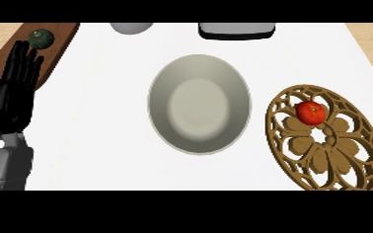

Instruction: Pick the can from the placemat and place it in the bowl

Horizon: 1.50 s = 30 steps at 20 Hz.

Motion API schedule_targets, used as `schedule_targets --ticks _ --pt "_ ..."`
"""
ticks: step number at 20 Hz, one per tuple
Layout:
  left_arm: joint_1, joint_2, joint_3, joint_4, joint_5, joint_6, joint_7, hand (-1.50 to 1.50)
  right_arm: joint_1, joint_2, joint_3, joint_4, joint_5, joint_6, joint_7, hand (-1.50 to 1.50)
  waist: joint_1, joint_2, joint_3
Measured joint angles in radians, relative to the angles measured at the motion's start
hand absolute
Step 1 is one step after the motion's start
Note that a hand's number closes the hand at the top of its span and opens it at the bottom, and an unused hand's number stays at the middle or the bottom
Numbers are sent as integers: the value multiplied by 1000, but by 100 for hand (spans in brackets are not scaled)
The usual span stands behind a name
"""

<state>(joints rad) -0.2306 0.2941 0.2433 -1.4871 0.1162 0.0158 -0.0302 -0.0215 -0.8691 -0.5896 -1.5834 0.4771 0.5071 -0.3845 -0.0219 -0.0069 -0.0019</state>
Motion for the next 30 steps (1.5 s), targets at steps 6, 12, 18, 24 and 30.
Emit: schedule_targets --ticks 6,12,18,24,30 --pt "-5 0 -1 -12 4 -1 16 0 -98 59 -56 -177 -259 186 216 150 6 -1 -1" --pt "-28 4 -1 -9 11 -7 32 0 -234 123 19 -352 -501 244 592 150 16 1 -2" --pt "-34 -7 -15 -9 5 -8 33 0 -423 147 240 -437 -604 159 933 150 32 5 -1" --pt "-44 -2 -12 -8 3 -11 34 0 -605 227 491 -436 -572 72 1150 150 39 7 -1" --pt "-41 1 -6 -14 8 -16 38 0 -684 393 722 -352 -405 -12 1201 150 40 9 0"
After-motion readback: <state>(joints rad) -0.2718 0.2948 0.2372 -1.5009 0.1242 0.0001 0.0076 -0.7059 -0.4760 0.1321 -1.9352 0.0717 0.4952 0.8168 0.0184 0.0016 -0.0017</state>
